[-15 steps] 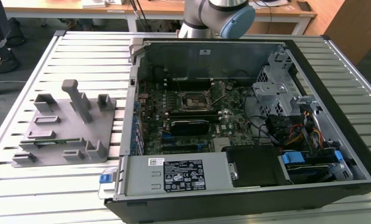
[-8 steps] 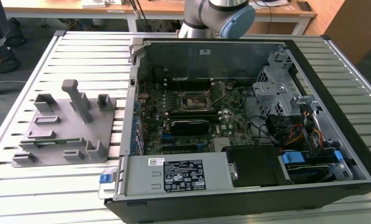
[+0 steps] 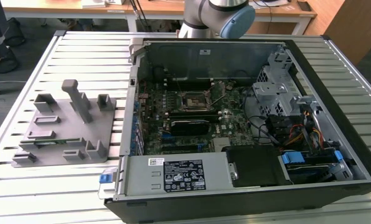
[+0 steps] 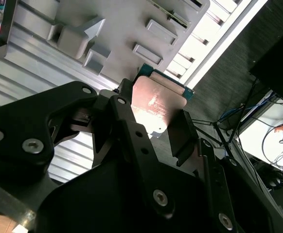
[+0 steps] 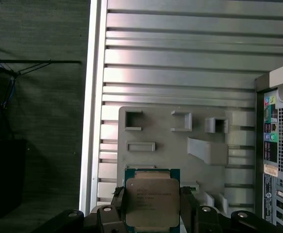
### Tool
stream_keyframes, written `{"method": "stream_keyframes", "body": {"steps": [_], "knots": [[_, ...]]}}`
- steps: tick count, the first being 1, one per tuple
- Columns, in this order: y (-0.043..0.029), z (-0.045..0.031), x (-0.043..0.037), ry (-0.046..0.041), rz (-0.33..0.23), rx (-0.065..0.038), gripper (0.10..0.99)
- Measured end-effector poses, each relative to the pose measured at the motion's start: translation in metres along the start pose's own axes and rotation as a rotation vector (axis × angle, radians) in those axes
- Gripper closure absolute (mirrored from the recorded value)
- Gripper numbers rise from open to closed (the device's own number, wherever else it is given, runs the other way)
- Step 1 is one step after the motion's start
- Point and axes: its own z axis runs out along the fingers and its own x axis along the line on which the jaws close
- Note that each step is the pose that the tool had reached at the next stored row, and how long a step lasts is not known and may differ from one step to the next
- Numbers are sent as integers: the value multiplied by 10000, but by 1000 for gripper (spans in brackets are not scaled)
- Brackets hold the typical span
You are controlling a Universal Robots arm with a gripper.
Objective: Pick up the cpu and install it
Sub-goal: 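Pick up the cpu and move it towards the insertion slot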
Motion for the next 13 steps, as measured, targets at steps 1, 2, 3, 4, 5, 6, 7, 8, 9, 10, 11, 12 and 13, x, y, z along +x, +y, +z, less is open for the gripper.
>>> {"method": "stream_keyframes", "body": {"steps": [1, 2, 3, 4, 5, 6, 7, 8, 9, 10, 11, 12, 13], "knots": [[0, -5, 0, 0, 0, 0, 549], [1, -9, 0, 0, -1, 0, 549], [1, -15, 0, 0, 0, 0, 549], [2, -20, 0, 0, 0, 0, 549], [2, -25, 0, 0, 0, 0, 549], [3, -30, 0, 0, 0, 0, 549], [3, -34, 0, 0, 0, 0, 549], [4, -39, 0, 0, 0, 0, 549], [4, -43, 0, 0, 0, 0, 549], [5, -47, 0, 0, 0, 0, 549], [5, -50, 0, -1, 0, 0, 549], [6, -53, 0, -1, 0, 0, 549], [6, -57, 0, -1, 0, 0, 549]]}}
